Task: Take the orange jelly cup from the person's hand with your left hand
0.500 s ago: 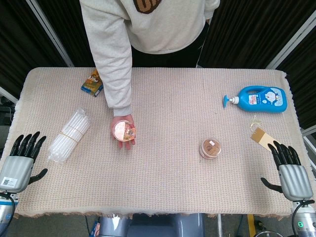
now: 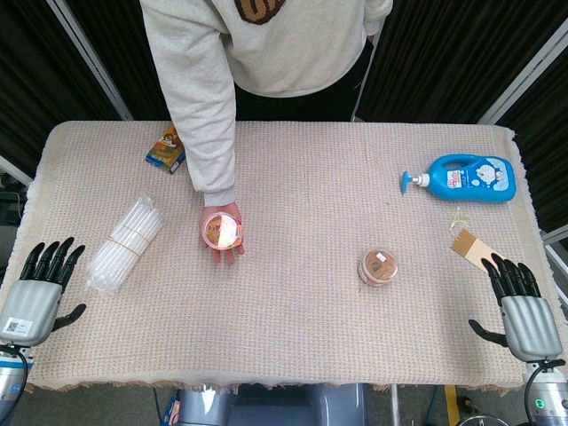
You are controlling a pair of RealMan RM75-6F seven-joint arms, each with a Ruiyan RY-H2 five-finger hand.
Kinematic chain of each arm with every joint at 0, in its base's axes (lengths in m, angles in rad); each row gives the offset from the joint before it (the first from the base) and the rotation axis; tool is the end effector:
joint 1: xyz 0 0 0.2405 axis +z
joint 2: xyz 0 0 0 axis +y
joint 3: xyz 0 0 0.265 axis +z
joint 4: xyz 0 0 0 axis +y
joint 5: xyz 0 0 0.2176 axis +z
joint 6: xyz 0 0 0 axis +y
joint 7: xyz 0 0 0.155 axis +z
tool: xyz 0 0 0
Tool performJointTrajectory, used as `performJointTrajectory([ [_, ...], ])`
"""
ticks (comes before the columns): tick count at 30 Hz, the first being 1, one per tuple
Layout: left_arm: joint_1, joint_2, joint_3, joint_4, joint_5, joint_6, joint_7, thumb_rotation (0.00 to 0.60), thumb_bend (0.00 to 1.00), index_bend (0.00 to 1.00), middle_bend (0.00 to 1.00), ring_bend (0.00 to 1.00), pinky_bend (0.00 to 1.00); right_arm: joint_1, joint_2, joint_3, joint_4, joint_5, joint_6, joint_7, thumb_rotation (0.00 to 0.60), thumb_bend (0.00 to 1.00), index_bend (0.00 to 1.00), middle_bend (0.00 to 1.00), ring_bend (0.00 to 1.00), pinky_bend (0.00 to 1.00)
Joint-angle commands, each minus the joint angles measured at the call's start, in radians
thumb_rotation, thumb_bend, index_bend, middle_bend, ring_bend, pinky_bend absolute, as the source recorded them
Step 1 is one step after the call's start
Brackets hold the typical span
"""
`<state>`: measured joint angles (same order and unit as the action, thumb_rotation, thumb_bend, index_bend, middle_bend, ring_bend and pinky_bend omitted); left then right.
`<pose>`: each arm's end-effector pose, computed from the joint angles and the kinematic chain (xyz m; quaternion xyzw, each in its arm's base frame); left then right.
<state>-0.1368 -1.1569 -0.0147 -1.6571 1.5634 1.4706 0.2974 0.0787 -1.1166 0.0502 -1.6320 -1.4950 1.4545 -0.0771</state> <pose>-0.2933 0.1995 0.1288 -0.6704 -0.3000 -0.3396 0.5875 -0.3216 -0.1910 0.1508 0.6093 -0.3815 0.3609 0.5941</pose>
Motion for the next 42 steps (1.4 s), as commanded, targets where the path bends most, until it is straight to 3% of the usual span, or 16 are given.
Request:
performJointTrajectory([
  [1,-0.012,0.015,-0.009,-0.022,-0.023,-0.027,0.021,0.6,0.2,0.04,0.0,0.0,0.0,0.002,-0.003,0.001,0.001,0.002,-0.003,-0.005,0.6,0.09,0.05,0.0,0.0,0.0],
  [9,-0.113,0.076,-0.094,-0.178,-0.151,-0.169,0.082,0.6,0.2,0.12,0.0,0.0,0.04,0.005,-0.004,-0.001,-0.001,-0.001,-0.009,-0.012,0.6,0.09,0.05,0.0,0.0,0.0],
  [16,-0.308,0.073,-0.232,-0.28,-0.428,-0.358,0.292,0.6,0.21,0.12,0.0,0.0,0.08,0.005,0.002,-0.004,-0.003,-0.002,-0.013,0.0,0.6,0.09,0.05,0.0,0.0,0.0],
  [21,-0.45,0.019,-0.275,-0.28,-0.652,-0.438,0.475,0.6,0.22,0.12,0.0,0.0,0.08,0.006,0.005,-0.007,-0.002,-0.003,-0.016,0.005,0.6,0.09,0.05,0.0,0.0,0.0],
  [28,-0.631,-0.086,-0.272,-0.238,-0.946,-0.44,0.709,0.6,0.23,0.11,0.0,0.0,0.07,0.005,0.014,-0.01,-0.006,-0.003,-0.022,0.019,0.6,0.09,0.05,0.0,0.0,0.0],
  [34,-0.783,-0.193,-0.272,-0.209,-1.179,-0.355,0.865,0.6,0.24,0.1,0.0,0.0,0.07,0.005,0.019,-0.014,-0.004,-0.008,-0.023,0.032,0.6,0.09,0.05,0.0,0.0,0.0],
  [42,-0.891,-0.293,-0.281,-0.137,-1.321,-0.313,0.902,0.6,0.24,0.09,0.0,0.0,0.04,0.004,0.024,-0.015,-0.008,-0.006,-0.027,0.045,0.6,0.1,0.05,0.0,0.0,0.0],
])
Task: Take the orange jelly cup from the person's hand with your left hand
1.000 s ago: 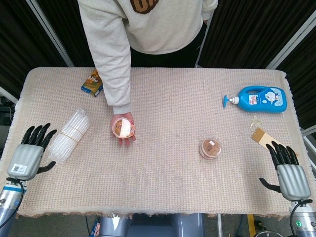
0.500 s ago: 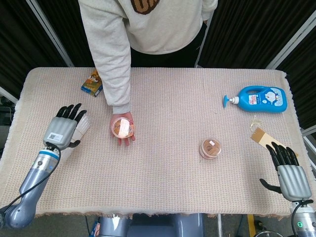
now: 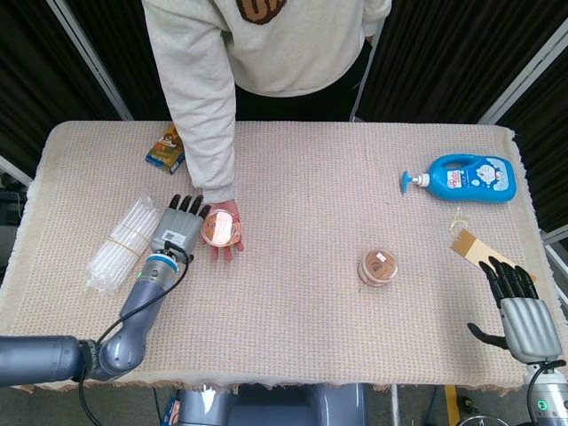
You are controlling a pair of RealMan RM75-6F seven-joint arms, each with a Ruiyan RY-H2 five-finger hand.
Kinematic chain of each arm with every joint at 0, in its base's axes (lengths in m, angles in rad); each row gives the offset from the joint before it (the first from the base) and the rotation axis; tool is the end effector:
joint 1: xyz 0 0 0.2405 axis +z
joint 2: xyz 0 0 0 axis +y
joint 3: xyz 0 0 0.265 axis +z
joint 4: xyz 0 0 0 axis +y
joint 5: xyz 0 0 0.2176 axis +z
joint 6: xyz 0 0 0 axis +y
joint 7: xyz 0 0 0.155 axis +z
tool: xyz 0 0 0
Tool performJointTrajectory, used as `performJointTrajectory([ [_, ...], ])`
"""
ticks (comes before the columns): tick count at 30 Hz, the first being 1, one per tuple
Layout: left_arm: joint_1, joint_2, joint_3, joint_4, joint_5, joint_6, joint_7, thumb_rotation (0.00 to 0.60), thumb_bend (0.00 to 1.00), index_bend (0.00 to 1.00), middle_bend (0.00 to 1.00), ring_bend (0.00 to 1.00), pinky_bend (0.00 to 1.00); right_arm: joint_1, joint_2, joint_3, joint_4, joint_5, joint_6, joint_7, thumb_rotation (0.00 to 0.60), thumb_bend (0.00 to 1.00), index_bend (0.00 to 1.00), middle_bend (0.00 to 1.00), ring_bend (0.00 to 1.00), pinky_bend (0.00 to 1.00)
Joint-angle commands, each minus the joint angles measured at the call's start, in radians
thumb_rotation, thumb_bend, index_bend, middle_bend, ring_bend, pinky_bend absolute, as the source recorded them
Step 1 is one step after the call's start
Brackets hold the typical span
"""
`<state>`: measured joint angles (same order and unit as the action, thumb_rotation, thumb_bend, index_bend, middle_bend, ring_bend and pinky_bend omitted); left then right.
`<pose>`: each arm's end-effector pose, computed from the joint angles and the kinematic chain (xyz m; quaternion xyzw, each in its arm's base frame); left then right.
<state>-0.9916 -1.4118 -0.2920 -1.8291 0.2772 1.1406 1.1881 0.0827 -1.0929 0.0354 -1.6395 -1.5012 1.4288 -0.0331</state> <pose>-0.0946 0.3739 0.0120 -0.7690 -0.3333 -0.1639 0.5203 -0.3234 -0.1888 0.1518 0.6138 -0.3986 0.3590 0.5792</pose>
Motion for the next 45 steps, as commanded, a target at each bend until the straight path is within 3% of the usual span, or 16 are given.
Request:
performJointTrajectory([
  [1,-0.047,-0.05,-0.001,0.048,-0.039,0.018,0.012,0.6,0.24,0.09,0.0,0.0,0.03,0.001,0.0,0.0,0.0,0.001,-0.002,0.002,0.6,0.09,0.05,0.0,0.0,0.0],
  [11,-0.096,-0.125,0.015,0.134,-0.032,0.023,-0.028,0.6,0.24,0.09,0.0,0.0,0.01,0.001,0.006,0.0,-0.006,0.012,-0.012,0.012,0.6,0.1,0.05,0.0,0.0,0.0],
  [18,-0.113,-0.166,0.026,0.186,-0.027,0.044,-0.051,0.6,0.24,0.13,0.0,0.0,0.07,0.001,0.007,0.0,-0.009,0.014,-0.013,0.011,0.6,0.09,0.05,0.0,0.0,0.0],
  [20,-0.115,-0.178,0.032,0.201,-0.019,0.055,-0.056,0.6,0.26,0.2,0.01,0.02,0.13,0.0,0.008,-0.001,-0.01,0.014,-0.012,0.011,0.6,0.1,0.05,0.0,0.0,0.0],
  [21,-0.116,-0.186,0.033,0.21,-0.013,0.06,-0.063,0.6,0.29,0.28,0.05,0.06,0.19,0.0,0.008,-0.001,-0.01,0.014,-0.012,0.011,0.6,0.1,0.05,0.0,0.0,0.0],
  [25,-0.11,-0.22,0.034,0.247,0.047,0.099,-0.109,0.6,0.43,0.58,0.36,0.32,0.4,-0.001,0.009,-0.002,-0.012,0.014,-0.012,0.01,0.6,0.09,0.05,0.0,0.0,0.0],
  [28,-0.09,-0.256,0.051,0.286,0.161,0.133,-0.186,0.6,0.49,0.72,0.49,0.43,0.47,-0.002,0.01,-0.002,-0.014,0.015,-0.012,0.008,0.6,0.1,0.05,0.0,0.0,0.0],
  [31,-0.073,-0.267,0.061,0.3,0.237,0.143,-0.241,0.6,0.51,0.76,0.53,0.46,0.49,-0.002,0.01,-0.003,-0.015,0.016,-0.012,0.007,0.6,0.1,0.05,0.0,0.0,0.0],
  [37,-0.038,-0.233,0.064,0.256,0.331,0.161,-0.304,0.6,0.52,0.76,0.54,0.47,0.49,-0.003,0.01,-0.003,-0.014,0.015,-0.01,0.005,0.6,0.1,0.05,0.0,0.0,0.0],
  [45,0.052,-0.086,0.098,0.05,0.449,0.212,-0.374,0.6,0.52,0.78,0.54,0.47,0.49,-0.005,0.012,-0.002,-0.014,0.016,-0.007,0.003,0.6,0.1,0.05,0.0,0.0,0.0],
])
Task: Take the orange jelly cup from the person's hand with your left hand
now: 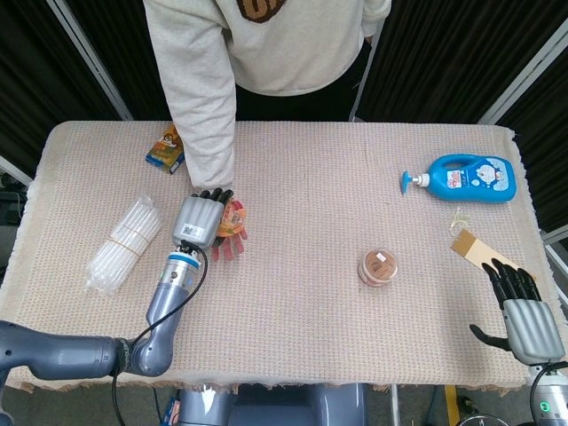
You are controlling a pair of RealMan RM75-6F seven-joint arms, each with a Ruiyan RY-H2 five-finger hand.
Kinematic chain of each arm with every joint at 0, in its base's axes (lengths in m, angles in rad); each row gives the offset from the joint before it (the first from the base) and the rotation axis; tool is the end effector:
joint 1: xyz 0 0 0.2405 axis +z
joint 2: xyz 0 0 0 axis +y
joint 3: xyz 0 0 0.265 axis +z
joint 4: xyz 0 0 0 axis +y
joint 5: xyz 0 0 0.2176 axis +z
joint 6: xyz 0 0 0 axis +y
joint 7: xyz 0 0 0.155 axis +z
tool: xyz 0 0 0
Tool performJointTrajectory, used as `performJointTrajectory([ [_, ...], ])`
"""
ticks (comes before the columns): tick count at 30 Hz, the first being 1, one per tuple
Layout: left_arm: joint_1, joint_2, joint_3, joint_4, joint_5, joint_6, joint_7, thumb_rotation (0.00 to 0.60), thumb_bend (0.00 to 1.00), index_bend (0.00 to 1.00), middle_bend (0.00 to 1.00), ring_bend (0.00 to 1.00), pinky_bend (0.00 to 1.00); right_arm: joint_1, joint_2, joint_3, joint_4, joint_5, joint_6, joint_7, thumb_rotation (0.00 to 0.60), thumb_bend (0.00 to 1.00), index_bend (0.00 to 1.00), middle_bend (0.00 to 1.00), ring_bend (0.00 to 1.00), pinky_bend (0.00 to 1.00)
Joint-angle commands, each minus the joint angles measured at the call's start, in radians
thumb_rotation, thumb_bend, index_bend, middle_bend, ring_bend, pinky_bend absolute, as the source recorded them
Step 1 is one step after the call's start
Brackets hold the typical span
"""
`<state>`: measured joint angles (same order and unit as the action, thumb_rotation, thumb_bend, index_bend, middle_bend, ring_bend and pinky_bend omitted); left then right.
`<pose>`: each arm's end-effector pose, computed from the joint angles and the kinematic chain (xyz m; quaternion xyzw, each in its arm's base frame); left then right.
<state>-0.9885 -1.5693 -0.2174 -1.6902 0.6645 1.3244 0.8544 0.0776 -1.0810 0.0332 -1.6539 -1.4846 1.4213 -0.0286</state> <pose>-0.0700 0.3759 -0.0004 -0.7099 -0.3061 -0.3354 0.5384 -0.3253 -0.1864 0.1539 0.6083 -0.4088 0.3539 0.5811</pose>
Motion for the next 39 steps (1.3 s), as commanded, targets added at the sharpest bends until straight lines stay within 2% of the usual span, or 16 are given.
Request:
performJointTrajectory([
  [1,0.069,0.098,0.036,-0.122,0.083,0.038,-0.055,0.6,0.53,0.78,0.54,0.47,0.49,0.0,0.0,0.0,0.0,-0.001,0.0,-0.002,0.6,0.1,0.05,0.0,0.0,0.0],
  [3,0.107,0.144,0.068,-0.177,0.121,0.054,-0.081,0.6,0.53,0.78,0.54,0.47,0.49,0.0,0.0,0.0,0.001,-0.004,0.003,-0.006,0.6,0.1,0.05,0.0,0.0,0.0],
  [6,0.177,0.231,0.148,-0.258,0.202,0.077,-0.114,0.6,0.53,0.78,0.54,0.47,0.49,0.0,-0.003,-0.001,0.004,-0.006,0.004,-0.011,0.6,0.1,0.05,0.0,0.0,0.0],
  [9,0.246,0.301,0.224,-0.294,0.278,0.085,-0.169,0.6,0.52,0.78,0.54,0.47,0.49,0.0,-0.006,0.0,0.004,-0.008,0.006,-0.018,0.6,0.1,0.05,0.0,0.0,0.0],
  [15,0.333,0.37,0.323,-0.255,0.35,0.049,-0.266,0.6,0.52,0.77,0.52,0.46,0.48,0.0,-0.012,-0.001,0.004,-0.012,0.01,-0.033,0.6,0.1,0.05,0.0,0.0,0.0],
  [17,0.349,0.376,0.348,-0.231,0.35,0.027,-0.281,0.6,0.52,0.76,0.49,0.44,0.47,0.0,-0.013,0.0,0.004,-0.011,0.01,-0.036,0.6,0.1,0.05,0.0,0.0,0.0],
  [19,0.367,0.369,0.372,-0.188,0.36,-0.009,-0.31,0.6,0.52,0.71,0.42,0.39,0.45,0.0,-0.014,0.0,0.003,-0.01,0.011,-0.038,0.6,0.1,0.05,0.0,0.0,0.0],
  [21,0.377,0.358,0.379,-0.16,0.37,-0.028,-0.323,0.6,0.5,0.62,0.31,0.34,0.41,-0.001,-0.014,0.001,0.003,-0.011,0.012,-0.039,0.6,0.1,0.05,0.0,0.0,0.0],
  [23,0.386,0.338,0.387,-0.123,0.385,-0.042,-0.327,0.6,0.41,0.45,0.13,0.18,0.26,-0.002,-0.014,0.001,0.004,-0.012,0.015,-0.039,0.6,0.1,0.05,0.0,0.0,0.0],
  [25,0.392,0.322,0.391,-0.101,0.383,-0.06,-0.329,0.6,0.31,0.26,0.02,0.04,0.1,-0.002,-0.014,0.0,0.005,-0.011,0.015,-0.038,0.6,0.1,0.05,0.0,0.0,0.0],
  [26,0.393,0.317,0.393,-0.095,0.37,-0.077,-0.328,0.6,0.27,0.18,0.0,0.0,0.04,-0.002,-0.014,0.001,0.005,-0.011,0.016,-0.037,0.6,0.1,0.05,0.0,0.0,0.0],
  [27,0.394,0.314,0.391,-0.094,0.354,-0.093,-0.327,0.6,0.25,0.15,0.0,0.0,0.02,-0.003,-0.014,0.001,0.005,-0.01,0.016,-0.036,0.6,0.1,0.05,0.0,0.0,0.0],
  [30,0.399,0.317,0.37,-0.108,0.332,-0.111,-0.342,0.6,0.23,0.12,0.0,0.0,0.0,-0.003,-0.012,0.001,0.006,-0.011,0.016,-0.034,0.6,0.1,0.05,0.0,0.0,0.0],
  [33,0.418,0.328,0.356,-0.123,0.354,-0.092,-0.37,0.6,0.22,0.12,0.0,0.0,0.0,-0.003,-0.012,0.001,0.008,-0.012,0.016,-0.032,0.6,0.1,0.05,0.0,0.0,0.0],
  [39,0.502,0.37,0.373,-0.122,0.509,0.047,-0.437,0.6,0.21,0.11,0.0,0.0,0.0,-0.003,-0.013,0.0,0.008,-0.014,0.017,-0.033,0.6,0.1,0.05,0.0,0.0,0.0],
])
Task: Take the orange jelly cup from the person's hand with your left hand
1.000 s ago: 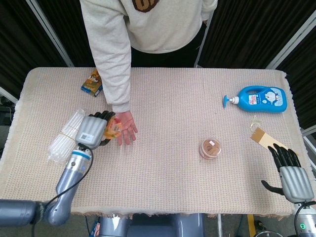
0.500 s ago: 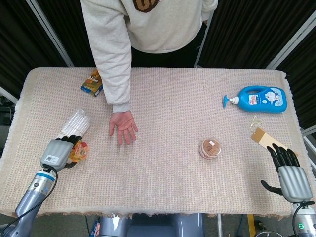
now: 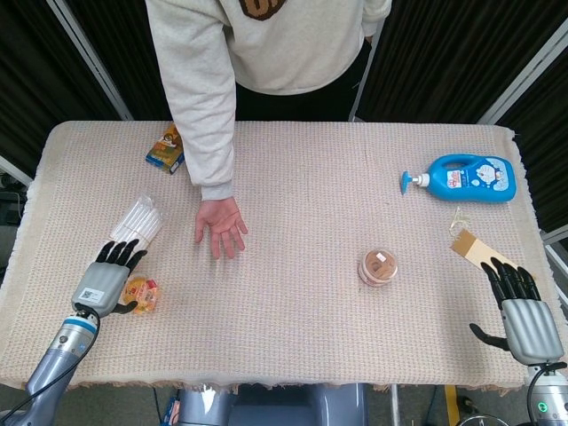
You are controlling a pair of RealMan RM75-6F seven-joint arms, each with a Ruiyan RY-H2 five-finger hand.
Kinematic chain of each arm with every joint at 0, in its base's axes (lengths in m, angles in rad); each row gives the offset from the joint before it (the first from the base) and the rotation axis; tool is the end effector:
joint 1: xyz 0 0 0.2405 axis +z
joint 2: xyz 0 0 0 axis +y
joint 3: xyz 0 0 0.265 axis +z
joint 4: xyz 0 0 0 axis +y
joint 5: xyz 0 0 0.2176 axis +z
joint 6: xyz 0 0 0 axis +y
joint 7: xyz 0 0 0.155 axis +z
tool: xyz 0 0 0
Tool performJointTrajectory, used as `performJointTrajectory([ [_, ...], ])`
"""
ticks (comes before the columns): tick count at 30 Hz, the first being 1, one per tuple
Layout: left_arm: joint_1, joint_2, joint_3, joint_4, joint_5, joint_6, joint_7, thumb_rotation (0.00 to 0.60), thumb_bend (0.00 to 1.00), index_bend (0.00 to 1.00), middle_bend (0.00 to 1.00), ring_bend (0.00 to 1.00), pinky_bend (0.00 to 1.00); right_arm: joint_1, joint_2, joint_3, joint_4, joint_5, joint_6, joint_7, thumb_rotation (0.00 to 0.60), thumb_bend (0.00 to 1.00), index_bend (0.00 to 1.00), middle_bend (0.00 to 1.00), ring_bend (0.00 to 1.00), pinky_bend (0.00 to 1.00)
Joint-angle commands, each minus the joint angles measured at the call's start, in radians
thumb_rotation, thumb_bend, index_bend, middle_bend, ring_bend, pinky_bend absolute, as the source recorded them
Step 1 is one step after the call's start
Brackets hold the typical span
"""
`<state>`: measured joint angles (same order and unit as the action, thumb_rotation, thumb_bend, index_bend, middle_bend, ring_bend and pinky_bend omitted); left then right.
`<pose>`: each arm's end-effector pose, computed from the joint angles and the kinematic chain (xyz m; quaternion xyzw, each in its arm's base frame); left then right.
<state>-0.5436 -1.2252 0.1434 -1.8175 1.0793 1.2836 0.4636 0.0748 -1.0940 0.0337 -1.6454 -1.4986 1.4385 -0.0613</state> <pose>-0.2528 0.2591 0.0620 -0.7231 -0.3882 -0.2491 0.5142 -0.3234 -0.1859 0.1521 0.6145 -0.3928 0.3524 0.5865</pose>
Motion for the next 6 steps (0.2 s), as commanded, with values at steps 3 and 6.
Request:
performJointTrajectory([
  [3,0.12,0.042,0.032,0.037,0.178,0.169,-0.108,0.6,0.2,0.11,0.0,0.0,0.0,0.0,-0.001,0.0,-0.003,0.0,-0.001,-0.004,0.6,0.1,0.05,0.0,0.0,0.0],
  [6,0.165,0.061,0.047,0.064,0.233,0.225,-0.137,0.6,0.2,0.09,0.0,0.0,0.0,0.002,-0.004,-0.001,-0.004,-0.001,-0.002,-0.012,0.6,0.1,0.05,0.0,0.0,0.0],
])
